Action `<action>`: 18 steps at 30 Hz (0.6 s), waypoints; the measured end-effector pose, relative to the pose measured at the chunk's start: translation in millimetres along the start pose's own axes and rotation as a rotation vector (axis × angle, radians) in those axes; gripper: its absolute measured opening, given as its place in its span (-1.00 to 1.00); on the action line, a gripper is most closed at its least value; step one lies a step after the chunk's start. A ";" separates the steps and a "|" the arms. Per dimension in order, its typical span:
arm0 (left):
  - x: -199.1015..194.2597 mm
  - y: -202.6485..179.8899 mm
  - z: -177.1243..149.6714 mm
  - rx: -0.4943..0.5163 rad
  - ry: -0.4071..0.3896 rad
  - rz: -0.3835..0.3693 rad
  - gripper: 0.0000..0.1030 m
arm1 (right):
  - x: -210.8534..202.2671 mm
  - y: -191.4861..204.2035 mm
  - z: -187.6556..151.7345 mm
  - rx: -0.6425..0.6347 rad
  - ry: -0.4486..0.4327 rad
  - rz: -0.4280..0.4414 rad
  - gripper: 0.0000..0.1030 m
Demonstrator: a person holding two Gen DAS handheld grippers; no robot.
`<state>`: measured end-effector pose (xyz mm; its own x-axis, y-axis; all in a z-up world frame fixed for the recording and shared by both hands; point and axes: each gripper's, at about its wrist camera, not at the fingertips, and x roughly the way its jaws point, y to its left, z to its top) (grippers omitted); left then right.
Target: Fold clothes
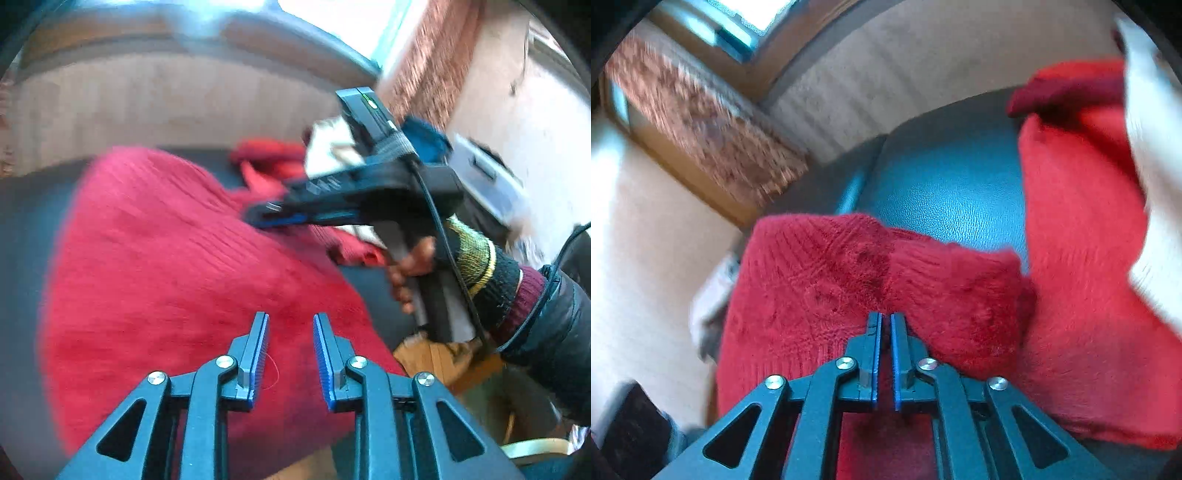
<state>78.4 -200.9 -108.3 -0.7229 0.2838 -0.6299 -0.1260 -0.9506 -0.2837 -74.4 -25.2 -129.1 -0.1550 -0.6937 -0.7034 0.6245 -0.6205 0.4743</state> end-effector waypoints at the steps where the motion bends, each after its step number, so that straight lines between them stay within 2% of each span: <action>1: -10.9 7.0 -0.1 -0.013 -0.024 0.021 -0.53 | -4.6 11.2 8.5 -0.042 0.010 -0.044 -0.67; 2: -21.7 14.0 -0.2 -0.025 -0.048 0.041 -0.53 | -9.6 27.5 18.6 -0.092 -0.001 -0.067 -0.66; 4: -43.4 28.0 -0.4 -0.050 -0.095 0.083 -0.53 | -21.8 59.2 31.3 -0.174 -0.039 -0.029 -0.66; 6: -41.7 37.0 -1.9 -0.051 -0.085 0.125 -0.53 | -23.8 89.1 43.5 -0.241 -0.057 0.013 -0.66; 9: -33.0 37.6 -5.3 -0.036 -0.068 0.138 -0.53 | 5.0 129.4 53.6 -0.310 -0.027 0.090 -0.60; 11: -24.0 33.9 -8.9 -0.014 -0.055 0.148 -0.50 | 31.7 139.9 53.8 -0.347 0.002 0.056 -0.58; 13: -13.5 32.2 -17.3 -0.023 -0.028 0.149 -0.47 | 53.7 133.0 43.3 -0.393 -0.004 -0.034 -0.58; 15: -9.7 27.6 -24.4 -0.007 -0.037 0.156 -0.47 | 65.2 123.7 29.8 -0.468 -0.074 -0.111 -0.58; 16: -7.4 23.8 -26.7 0.016 -0.032 0.160 -0.47 | 59.6 113.5 19.2 -0.496 -0.137 -0.118 -0.58; 18: -4.5 20.6 -30.2 0.030 -0.032 0.154 -0.46 | 49.3 97.8 6.3 -0.481 -0.204 -0.141 -0.51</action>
<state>99.6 -217.9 -133.2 -0.7564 0.1304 -0.6410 -0.0318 -0.9861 -0.1631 -25.7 -122.4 -114.1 -0.3779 -0.7025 -0.6030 0.8595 -0.5083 0.0535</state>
